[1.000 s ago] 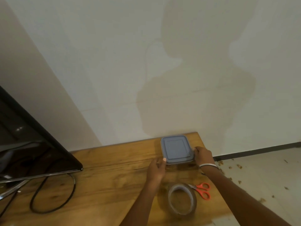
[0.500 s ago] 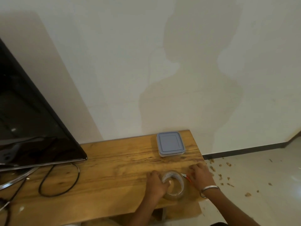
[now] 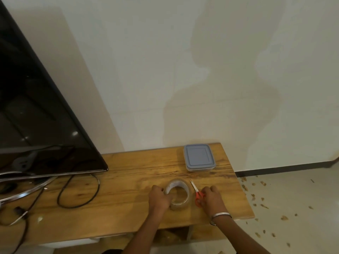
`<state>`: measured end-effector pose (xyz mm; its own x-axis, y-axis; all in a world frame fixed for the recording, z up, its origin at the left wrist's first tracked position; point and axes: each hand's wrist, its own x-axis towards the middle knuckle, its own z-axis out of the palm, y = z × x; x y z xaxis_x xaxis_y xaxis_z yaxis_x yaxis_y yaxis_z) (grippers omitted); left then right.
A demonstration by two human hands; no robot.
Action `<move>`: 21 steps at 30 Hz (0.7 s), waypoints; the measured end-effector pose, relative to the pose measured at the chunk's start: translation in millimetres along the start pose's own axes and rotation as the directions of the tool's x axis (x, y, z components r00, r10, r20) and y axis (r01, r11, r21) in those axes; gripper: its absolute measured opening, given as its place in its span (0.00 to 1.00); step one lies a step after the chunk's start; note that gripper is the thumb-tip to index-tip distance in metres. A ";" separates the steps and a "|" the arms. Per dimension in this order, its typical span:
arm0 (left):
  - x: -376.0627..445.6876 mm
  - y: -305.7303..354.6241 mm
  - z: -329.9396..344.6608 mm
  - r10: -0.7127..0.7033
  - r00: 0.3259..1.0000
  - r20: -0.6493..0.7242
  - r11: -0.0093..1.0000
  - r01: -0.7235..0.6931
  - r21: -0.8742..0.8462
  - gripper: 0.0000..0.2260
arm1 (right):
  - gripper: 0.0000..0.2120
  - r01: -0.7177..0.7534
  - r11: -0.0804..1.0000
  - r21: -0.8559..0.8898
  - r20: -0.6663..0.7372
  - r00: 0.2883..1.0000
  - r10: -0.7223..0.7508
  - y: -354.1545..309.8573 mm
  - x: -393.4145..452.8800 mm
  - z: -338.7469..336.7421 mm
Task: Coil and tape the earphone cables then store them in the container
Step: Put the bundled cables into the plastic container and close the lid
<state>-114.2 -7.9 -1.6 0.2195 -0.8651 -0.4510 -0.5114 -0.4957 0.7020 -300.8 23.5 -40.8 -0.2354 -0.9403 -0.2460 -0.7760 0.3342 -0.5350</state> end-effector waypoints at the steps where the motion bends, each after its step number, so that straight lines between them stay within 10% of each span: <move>1: 3.3 -2.5 -7.7 0.002 1.000 -0.011 1.000 -0.002 0.001 0.12 | 0.15 0.018 1.000 -0.001 0.002 1.000 -0.018 -9.4 -1.5 5.6; 10: 8.7 -12.7 -32.6 0.024 0.999 -0.044 1.000 -0.025 -0.018 0.13 | 0.12 0.083 0.997 -0.005 -0.081 0.993 -0.083 -38.2 -13.0 21.4; 15: -5.8 4.0 -9.0 0.045 0.999 -0.018 0.998 -0.045 -0.032 0.14 | 0.22 0.137 0.933 0.334 -0.161 0.983 -0.086 -39.1 -16.0 -8.2; 21: -26.0 27.0 27.9 0.111 0.993 0.033 0.988 -0.106 -0.115 0.14 | 0.12 0.059 0.978 0.201 -0.085 0.995 -0.043 -10.7 -8.1 -30.5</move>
<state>-156.9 3.3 13.7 0.1340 -0.9117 -0.3884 -0.4325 -0.4064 0.8048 -308.5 25.5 -8.4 -0.2503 -0.9559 -0.1534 -0.6555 0.2839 -0.6998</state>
